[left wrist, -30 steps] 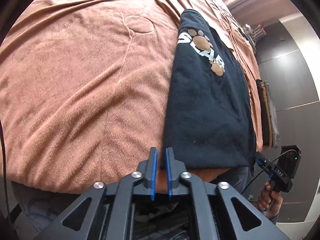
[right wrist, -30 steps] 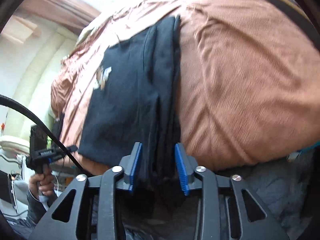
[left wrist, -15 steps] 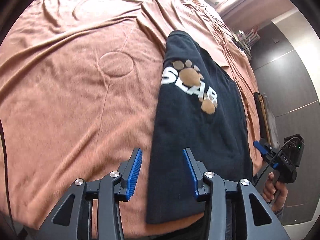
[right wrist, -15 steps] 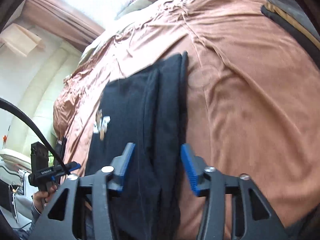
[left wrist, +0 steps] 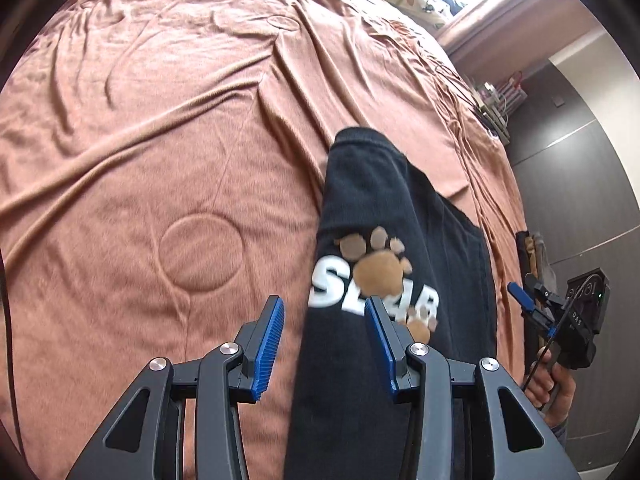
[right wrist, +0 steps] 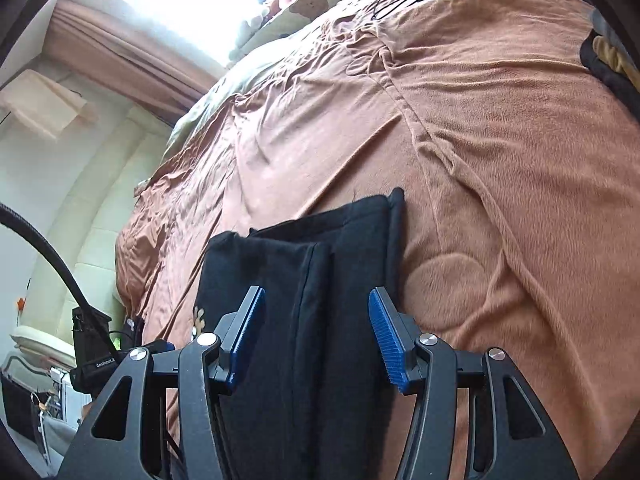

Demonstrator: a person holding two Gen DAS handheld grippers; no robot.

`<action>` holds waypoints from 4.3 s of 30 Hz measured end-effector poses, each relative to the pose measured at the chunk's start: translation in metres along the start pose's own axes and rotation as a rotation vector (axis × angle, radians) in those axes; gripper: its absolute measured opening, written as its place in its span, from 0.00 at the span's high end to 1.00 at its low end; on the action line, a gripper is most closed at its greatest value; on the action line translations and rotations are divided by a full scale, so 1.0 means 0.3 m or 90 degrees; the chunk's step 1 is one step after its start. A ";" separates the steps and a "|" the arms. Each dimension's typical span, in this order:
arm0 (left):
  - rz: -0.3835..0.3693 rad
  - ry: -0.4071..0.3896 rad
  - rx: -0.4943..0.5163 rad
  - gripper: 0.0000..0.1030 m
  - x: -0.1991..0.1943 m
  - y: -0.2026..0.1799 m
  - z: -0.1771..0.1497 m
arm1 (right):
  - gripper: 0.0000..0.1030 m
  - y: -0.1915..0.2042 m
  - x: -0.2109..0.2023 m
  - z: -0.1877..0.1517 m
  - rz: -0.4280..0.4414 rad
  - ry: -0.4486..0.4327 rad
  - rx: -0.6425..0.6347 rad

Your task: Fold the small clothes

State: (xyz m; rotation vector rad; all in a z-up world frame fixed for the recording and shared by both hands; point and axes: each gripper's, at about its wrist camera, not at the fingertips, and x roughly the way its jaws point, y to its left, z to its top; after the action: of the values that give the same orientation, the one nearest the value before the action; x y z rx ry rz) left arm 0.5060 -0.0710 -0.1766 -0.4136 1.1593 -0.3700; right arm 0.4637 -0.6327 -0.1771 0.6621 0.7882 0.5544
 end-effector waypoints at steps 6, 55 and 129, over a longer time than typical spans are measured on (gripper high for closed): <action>0.000 -0.009 -0.018 0.57 0.057 0.006 0.087 | 0.54 -0.036 0.089 0.073 -0.003 0.016 0.017; 0.002 0.022 -0.017 0.57 0.197 0.005 0.143 | 0.42 -0.148 0.119 0.070 0.063 0.108 0.085; -0.131 -0.043 0.040 0.93 0.094 -0.104 0.239 | 0.88 0.042 0.124 0.087 0.059 0.090 -0.049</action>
State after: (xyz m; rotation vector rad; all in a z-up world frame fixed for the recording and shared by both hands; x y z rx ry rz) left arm 0.5808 -0.1029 -0.1592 -0.4885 1.0389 -0.5655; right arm 0.5034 -0.6079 -0.1713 0.5944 0.8670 0.7184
